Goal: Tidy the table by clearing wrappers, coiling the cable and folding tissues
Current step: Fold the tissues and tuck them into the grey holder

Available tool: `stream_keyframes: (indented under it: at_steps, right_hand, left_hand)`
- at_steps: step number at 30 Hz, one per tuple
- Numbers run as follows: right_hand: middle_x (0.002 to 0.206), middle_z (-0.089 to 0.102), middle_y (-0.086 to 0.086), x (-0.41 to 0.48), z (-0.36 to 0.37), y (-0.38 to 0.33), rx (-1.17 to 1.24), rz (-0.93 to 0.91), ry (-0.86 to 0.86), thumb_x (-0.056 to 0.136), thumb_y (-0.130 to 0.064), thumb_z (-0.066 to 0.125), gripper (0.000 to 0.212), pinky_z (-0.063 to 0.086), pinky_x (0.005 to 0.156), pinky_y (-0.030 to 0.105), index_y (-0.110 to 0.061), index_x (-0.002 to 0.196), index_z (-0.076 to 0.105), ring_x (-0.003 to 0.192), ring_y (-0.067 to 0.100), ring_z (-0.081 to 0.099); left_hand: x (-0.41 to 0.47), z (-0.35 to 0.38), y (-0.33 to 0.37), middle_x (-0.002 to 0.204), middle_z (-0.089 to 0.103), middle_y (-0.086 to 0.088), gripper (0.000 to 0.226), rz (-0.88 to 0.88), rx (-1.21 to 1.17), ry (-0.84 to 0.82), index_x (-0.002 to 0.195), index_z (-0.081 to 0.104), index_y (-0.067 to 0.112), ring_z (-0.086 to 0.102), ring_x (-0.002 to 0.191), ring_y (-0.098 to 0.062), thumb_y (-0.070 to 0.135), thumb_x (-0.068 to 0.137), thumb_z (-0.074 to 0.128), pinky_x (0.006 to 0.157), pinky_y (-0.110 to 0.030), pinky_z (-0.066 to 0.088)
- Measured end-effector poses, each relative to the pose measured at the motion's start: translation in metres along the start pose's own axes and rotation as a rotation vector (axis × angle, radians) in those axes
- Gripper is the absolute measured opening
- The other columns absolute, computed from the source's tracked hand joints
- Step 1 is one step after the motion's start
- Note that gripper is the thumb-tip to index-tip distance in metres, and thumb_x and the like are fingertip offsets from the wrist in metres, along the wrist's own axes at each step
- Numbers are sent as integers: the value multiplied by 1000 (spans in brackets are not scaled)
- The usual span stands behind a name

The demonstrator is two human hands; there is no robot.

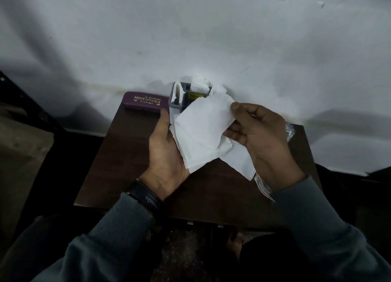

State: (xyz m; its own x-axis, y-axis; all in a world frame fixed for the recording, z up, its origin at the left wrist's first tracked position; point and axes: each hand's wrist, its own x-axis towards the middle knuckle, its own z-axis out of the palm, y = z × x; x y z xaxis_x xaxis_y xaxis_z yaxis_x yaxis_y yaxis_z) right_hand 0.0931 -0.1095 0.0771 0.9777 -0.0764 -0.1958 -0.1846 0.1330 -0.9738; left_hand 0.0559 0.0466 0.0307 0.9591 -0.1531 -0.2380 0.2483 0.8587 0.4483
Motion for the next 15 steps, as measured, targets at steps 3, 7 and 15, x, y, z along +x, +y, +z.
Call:
stream_keyframes:
  at_steps: [3, 7, 15]
  right_hand:
    - [97, 69, 18, -6, 5, 3, 292, 184, -50, 95, -11, 70, 8, 62, 66, 27, -3, 96, 71, 81, 23, 73]
    - [103, 78, 14, -14, 13, 7, 487, 274, -103, 95, -7, 67, 15, 63, 67, 28, 0, 108, 68, 87, 20, 79]
    - [92, 79, 10, -23, 23, 22, 405, 281, -25, 95, -9, 69, 4, 65, 70, 29, -7, 91, 69, 80, 17, 78]
  left_hand:
    - [0, 0, -1, 155, 48, -20, 79, 21, -29, 8, 153, 43, 8, 45, 144, -38, 65, 101, 30, 121, -55, 33]
    - [-1, 2, -2, 152, 51, -22, 75, 62, -39, -12, 151, 46, 4, 50, 141, -37, 61, 103, 32, 117, -51, 40]
    - [0, -3, 0, 140, 62, -23, 46, 22, 96, 107, 144, 54, 4, 61, 129, -38, 28, 104, 50, 102, -52, 53]
